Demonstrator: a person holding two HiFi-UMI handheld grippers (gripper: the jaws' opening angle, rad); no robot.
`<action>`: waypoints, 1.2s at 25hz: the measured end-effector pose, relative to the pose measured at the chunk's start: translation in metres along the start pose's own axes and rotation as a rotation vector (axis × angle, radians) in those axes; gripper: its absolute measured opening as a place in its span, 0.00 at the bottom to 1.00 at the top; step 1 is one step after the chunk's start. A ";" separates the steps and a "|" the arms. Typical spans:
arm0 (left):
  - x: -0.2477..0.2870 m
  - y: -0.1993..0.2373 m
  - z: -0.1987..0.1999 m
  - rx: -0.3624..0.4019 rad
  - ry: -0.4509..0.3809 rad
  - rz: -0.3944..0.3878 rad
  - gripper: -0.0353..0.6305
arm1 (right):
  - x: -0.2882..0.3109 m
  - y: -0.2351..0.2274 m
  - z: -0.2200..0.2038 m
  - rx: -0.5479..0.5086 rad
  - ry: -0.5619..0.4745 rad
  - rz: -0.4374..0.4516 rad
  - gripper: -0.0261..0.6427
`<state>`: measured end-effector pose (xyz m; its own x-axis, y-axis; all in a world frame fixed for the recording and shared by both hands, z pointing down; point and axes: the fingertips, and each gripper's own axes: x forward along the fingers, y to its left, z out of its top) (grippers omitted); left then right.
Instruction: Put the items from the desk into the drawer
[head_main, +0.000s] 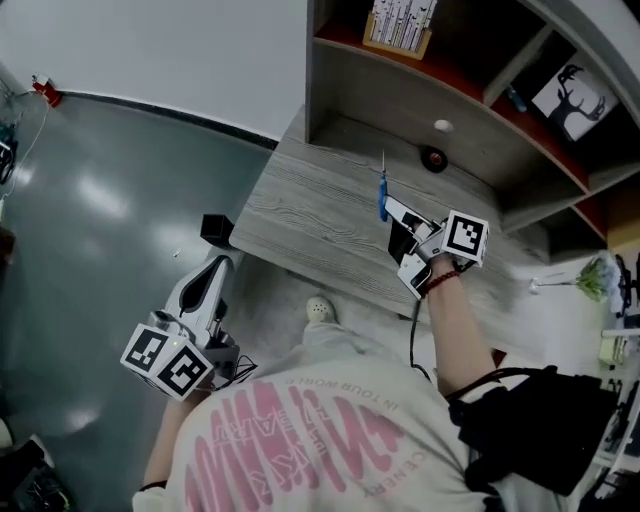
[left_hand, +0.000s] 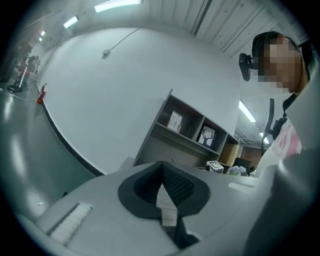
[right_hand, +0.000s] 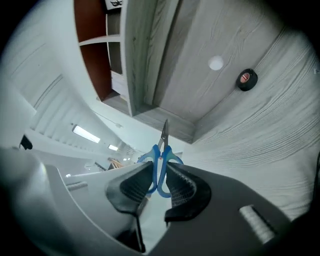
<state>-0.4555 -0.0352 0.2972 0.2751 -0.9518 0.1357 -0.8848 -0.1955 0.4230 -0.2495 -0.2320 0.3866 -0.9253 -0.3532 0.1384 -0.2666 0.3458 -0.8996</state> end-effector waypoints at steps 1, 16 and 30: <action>0.000 -0.006 -0.001 0.003 0.002 -0.024 0.08 | -0.007 0.012 -0.005 -0.004 -0.016 0.019 0.17; -0.009 -0.112 -0.046 0.021 0.061 -0.385 0.08 | -0.169 0.141 -0.091 -0.043 -0.259 0.150 0.17; 0.008 -0.184 -0.086 0.002 0.175 -0.550 0.08 | -0.310 0.139 -0.085 -0.099 -0.569 0.009 0.17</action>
<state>-0.2583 0.0130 0.2975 0.7528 -0.6568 0.0431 -0.5949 -0.6509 0.4716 -0.0227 -0.0008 0.2533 -0.6440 -0.7524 -0.1382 -0.3084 0.4208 -0.8531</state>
